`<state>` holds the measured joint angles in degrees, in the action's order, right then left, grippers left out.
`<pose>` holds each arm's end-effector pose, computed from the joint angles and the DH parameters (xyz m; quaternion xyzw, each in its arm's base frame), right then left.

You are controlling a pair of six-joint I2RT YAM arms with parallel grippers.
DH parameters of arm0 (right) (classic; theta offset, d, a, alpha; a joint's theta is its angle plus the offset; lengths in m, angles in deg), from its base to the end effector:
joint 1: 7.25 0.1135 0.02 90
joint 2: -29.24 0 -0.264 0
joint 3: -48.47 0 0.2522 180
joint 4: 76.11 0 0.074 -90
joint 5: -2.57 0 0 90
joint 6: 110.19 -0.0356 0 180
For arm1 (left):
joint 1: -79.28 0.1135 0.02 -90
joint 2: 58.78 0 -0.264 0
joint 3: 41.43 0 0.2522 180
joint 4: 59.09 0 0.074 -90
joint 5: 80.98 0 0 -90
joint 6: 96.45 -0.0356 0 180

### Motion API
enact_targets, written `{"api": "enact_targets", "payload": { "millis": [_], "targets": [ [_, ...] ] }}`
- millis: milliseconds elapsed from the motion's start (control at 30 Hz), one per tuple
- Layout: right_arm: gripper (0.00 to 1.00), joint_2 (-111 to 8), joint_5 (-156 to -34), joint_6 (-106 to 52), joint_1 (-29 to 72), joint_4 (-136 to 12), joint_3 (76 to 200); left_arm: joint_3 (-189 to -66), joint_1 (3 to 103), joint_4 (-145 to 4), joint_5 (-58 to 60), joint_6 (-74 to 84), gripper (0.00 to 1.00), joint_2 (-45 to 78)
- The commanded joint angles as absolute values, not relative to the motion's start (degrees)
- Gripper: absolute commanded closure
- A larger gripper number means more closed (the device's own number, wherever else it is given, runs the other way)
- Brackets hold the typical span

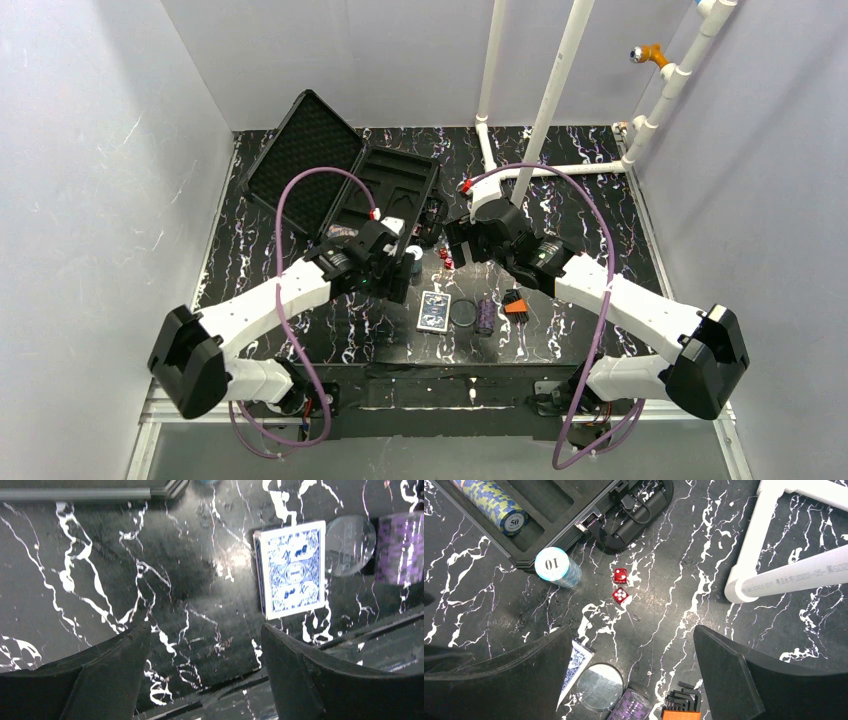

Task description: Pack up texas hold em set

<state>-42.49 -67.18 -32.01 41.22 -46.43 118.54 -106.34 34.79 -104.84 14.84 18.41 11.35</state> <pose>0.1956 0.2022 0.3010 -0.1881 0.8418 0.1096 0.4940 0.1811 -0.1728 0.2538 0.1438 0.9305 -0.1505 0.3016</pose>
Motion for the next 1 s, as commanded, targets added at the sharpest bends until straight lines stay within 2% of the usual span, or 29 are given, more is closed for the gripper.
{"api": "enact_targets", "payload": {
  "millis": [0,533,967],
  "targets": [
    [0.02,-39.67,-63.79,-31.57,41.01,-48.29,118.43,-112.21,34.39,-102.68,18.45,16.2,0.22,16.98],
    [0.02,-33.69,-57.66,-31.8,41.05,-48.94,114.94,-125.28,34.28,-102.26,23.01,14.93,0.27,35.21],
    [0.02,-33.43,-57.63,-31.57,40.91,-49.59,112.91,-131.49,34.28,-104.05,25.07,13.46,0.38,43.61]
  ]
}}
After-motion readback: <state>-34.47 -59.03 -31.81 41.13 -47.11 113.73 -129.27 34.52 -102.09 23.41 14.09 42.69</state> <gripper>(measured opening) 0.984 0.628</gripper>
